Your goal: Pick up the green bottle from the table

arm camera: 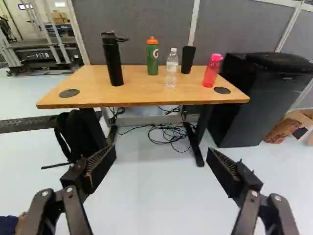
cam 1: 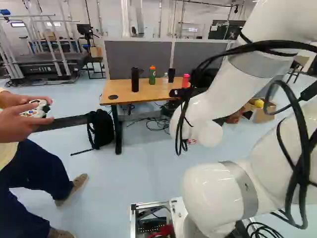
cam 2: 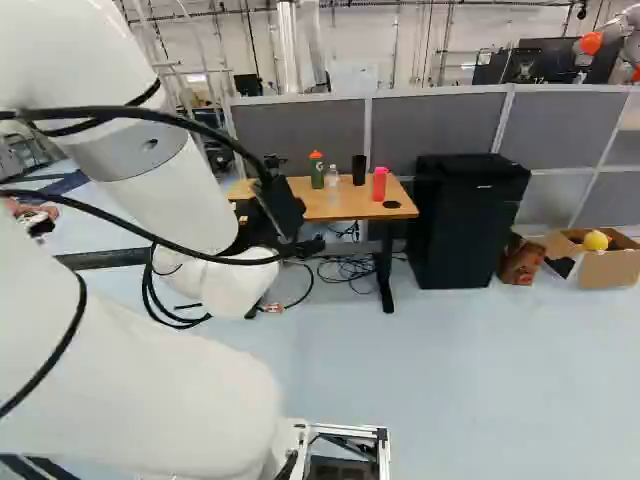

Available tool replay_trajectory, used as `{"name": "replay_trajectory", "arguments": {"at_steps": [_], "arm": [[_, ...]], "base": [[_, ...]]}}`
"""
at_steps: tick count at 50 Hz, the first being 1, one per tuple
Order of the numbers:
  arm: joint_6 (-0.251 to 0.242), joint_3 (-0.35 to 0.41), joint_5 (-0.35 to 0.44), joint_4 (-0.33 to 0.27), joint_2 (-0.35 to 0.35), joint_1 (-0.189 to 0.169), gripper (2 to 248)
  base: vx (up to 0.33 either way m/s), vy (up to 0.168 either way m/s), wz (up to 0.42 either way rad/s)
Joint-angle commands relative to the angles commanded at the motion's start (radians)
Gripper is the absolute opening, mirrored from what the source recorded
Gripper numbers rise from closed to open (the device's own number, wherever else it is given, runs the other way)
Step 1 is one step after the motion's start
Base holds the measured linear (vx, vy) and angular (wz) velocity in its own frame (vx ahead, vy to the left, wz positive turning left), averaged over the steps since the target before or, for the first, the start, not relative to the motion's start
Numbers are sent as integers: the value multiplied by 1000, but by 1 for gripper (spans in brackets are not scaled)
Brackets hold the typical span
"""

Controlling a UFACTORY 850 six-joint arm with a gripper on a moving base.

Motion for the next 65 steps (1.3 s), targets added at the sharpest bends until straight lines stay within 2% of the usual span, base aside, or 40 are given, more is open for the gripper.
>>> {"name": "replay_trajectory", "arguments": {"at_steps": [17,65], "arm": [[0,0,0,0,0,0,247],[0,0,0,0,0,0,247]], "base": [[86,10,-10],[198,39,-20]]}}
